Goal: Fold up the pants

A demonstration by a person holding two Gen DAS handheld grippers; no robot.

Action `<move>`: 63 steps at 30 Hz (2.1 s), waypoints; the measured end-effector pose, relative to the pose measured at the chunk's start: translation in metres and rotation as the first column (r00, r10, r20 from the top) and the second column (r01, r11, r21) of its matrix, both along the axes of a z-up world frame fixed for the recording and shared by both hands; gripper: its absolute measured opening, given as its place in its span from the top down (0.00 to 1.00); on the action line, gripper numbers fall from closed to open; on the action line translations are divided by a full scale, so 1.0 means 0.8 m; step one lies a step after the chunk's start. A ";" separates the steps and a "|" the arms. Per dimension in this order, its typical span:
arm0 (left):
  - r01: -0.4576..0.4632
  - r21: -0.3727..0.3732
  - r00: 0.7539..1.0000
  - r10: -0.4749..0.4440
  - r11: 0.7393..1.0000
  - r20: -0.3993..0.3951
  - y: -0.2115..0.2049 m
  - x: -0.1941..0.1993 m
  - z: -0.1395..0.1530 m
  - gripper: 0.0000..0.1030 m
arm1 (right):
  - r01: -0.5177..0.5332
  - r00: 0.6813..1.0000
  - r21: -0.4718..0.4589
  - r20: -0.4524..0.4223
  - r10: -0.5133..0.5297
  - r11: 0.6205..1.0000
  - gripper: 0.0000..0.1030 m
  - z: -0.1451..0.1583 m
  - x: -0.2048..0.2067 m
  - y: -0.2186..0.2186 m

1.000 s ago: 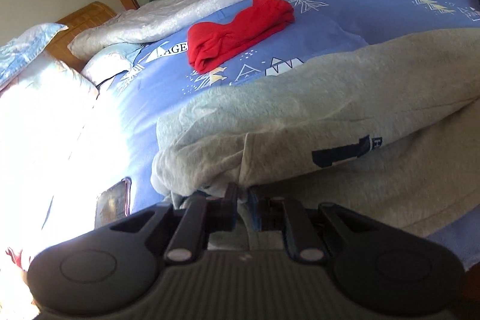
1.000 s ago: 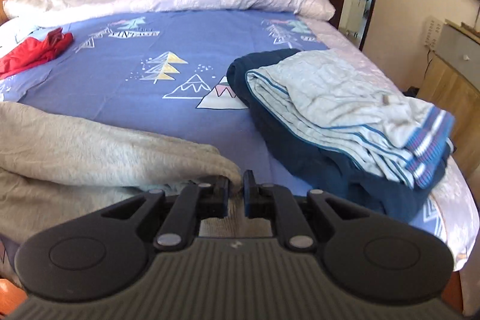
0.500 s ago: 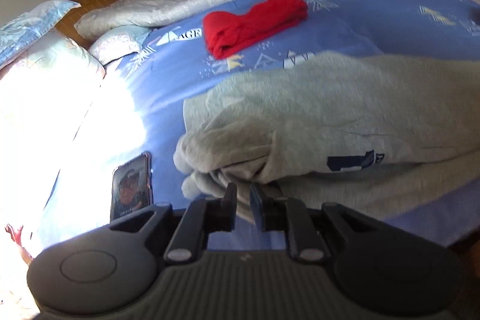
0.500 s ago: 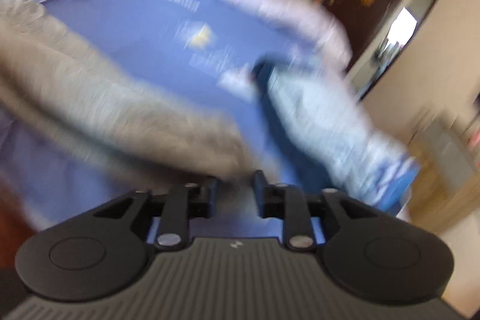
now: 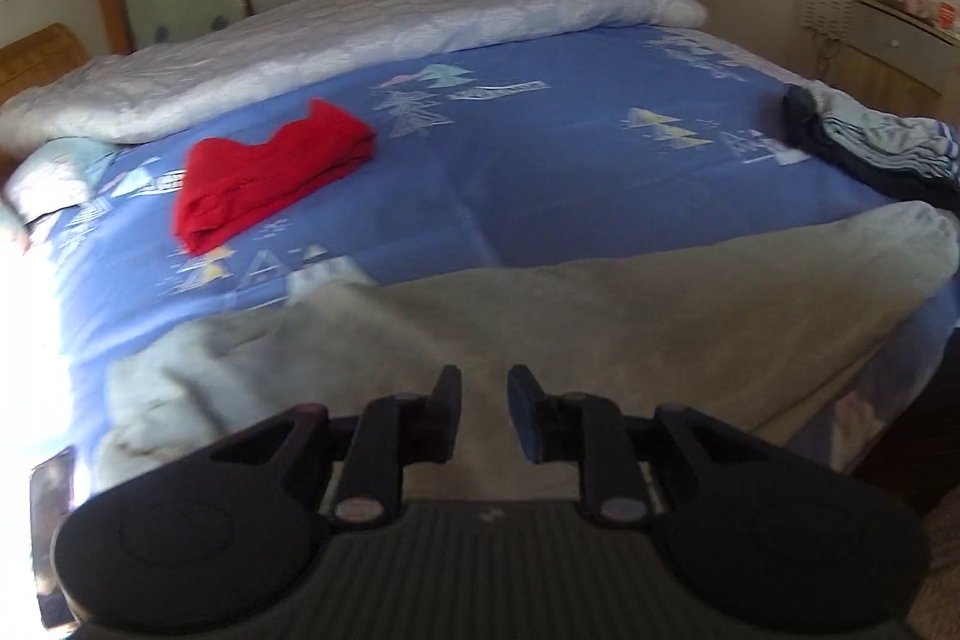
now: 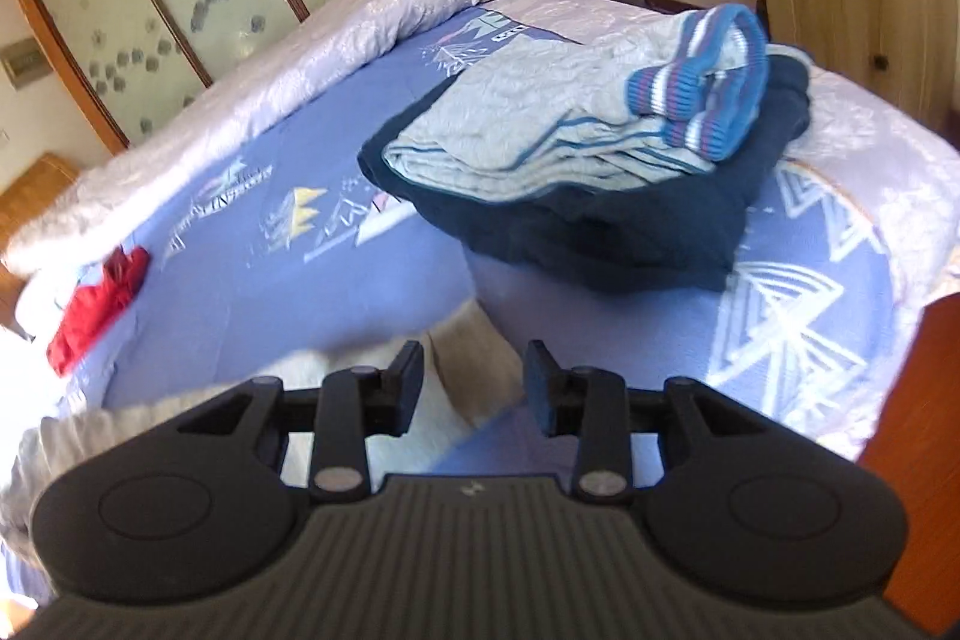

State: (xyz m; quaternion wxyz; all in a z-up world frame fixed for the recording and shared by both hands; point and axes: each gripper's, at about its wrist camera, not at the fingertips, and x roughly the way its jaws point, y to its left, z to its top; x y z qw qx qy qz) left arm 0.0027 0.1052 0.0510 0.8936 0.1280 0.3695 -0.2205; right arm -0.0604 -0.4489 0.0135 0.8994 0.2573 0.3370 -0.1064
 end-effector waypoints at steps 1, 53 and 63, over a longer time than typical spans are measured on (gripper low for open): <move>0.037 -0.001 0.999 -0.037 0.999 -0.015 -0.026 0.003 -0.011 0.81 | -0.013 1.000 -0.006 -0.002 0.012 1.000 0.61 -0.001 0.009 0.002; 0.064 0.088 0.985 -0.049 0.994 -0.168 -0.147 0.014 -0.107 0.64 | 0.078 0.989 -0.207 -0.110 -0.102 0.975 0.97 -0.032 0.021 0.032; -0.356 -0.056 0.927 0.344 0.933 -0.152 0.028 0.008 -0.032 0.56 | 0.239 0.971 -0.215 0.069 -0.230 0.947 0.80 0.025 -0.023 0.043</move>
